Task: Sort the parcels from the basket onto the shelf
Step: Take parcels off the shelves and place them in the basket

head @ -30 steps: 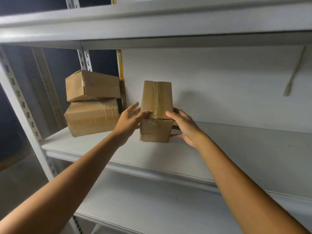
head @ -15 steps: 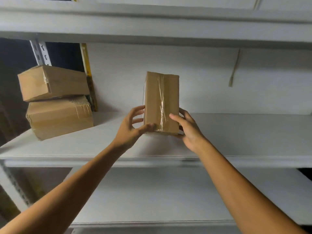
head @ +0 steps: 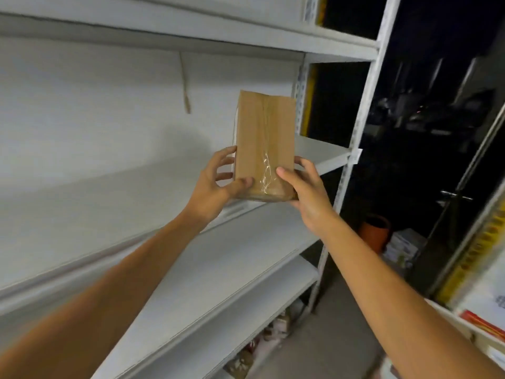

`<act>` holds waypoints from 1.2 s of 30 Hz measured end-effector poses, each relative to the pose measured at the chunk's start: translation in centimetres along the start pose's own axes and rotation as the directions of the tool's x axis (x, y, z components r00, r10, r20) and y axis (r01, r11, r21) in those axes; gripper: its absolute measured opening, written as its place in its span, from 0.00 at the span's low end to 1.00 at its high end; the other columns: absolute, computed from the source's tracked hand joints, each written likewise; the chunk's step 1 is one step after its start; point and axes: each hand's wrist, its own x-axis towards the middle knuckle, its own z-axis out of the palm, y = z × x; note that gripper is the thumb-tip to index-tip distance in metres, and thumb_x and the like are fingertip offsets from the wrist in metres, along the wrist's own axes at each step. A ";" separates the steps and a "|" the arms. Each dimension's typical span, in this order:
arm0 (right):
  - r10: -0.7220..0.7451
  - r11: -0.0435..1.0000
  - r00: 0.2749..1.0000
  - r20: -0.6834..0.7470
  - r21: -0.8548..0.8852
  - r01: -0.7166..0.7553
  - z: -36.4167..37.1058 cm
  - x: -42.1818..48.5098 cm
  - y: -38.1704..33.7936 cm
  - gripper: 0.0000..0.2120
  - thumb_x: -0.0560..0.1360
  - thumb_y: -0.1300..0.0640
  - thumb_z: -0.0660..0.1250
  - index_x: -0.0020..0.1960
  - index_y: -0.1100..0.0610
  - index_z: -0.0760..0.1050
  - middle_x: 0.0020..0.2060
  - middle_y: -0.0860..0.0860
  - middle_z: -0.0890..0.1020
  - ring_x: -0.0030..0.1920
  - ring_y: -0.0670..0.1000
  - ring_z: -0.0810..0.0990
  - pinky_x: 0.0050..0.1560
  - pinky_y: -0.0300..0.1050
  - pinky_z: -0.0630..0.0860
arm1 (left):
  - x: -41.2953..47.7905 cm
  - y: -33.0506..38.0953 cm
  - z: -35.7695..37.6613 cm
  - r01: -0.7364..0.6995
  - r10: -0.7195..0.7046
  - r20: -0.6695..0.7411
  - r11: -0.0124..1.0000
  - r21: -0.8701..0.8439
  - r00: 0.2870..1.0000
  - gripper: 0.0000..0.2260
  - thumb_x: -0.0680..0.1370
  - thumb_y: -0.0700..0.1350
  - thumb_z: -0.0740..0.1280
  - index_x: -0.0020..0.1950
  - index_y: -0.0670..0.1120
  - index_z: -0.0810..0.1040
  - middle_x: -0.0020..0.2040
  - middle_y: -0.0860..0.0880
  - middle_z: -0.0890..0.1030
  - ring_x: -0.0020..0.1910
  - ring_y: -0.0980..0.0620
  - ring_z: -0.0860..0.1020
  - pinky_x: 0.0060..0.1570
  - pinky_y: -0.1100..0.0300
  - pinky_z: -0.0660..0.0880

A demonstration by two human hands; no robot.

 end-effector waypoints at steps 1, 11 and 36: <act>-0.018 1.000 0.999 -0.037 -0.008 0.017 -2.3 -0.4 -0.4 0.17 0.73 0.52 0.72 0.59 0.45 0.72 0.53 0.46 0.82 0.53 0.47 0.82 0.52 0.51 0.81 | 0.6 0.2 2.4 -0.006 0.006 0.039 1.000 -0.018 0.999 0.28 0.67 0.52 0.74 0.66 0.60 0.70 0.60 0.57 0.74 0.57 0.53 0.77 0.45 0.62 0.78; -0.093 0.987 0.922 -0.377 -0.155 0.036 -23.4 -7.4 0.2 0.13 0.74 0.56 0.72 0.55 0.48 0.72 0.58 0.50 0.77 0.53 0.46 0.80 0.52 0.50 0.80 | 0.3 -0.7 25.6 0.116 -0.085 0.363 0.991 -0.065 0.928 0.25 0.77 0.48 0.67 0.71 0.60 0.63 0.56 0.57 0.73 0.53 0.58 0.77 0.44 0.61 0.80; 0.341 0.893 0.520 -0.783 0.098 -0.439 -50.5 -26.1 12.3 0.21 0.74 0.56 0.71 0.64 0.52 0.69 0.58 0.51 0.78 0.57 0.51 0.79 0.53 0.54 0.79 | -11.3 -14.7 58.4 0.372 -0.309 0.871 0.914 0.162 0.381 0.32 0.68 0.61 0.73 0.69 0.65 0.65 0.71 0.53 0.69 0.66 0.54 0.72 0.60 0.43 0.74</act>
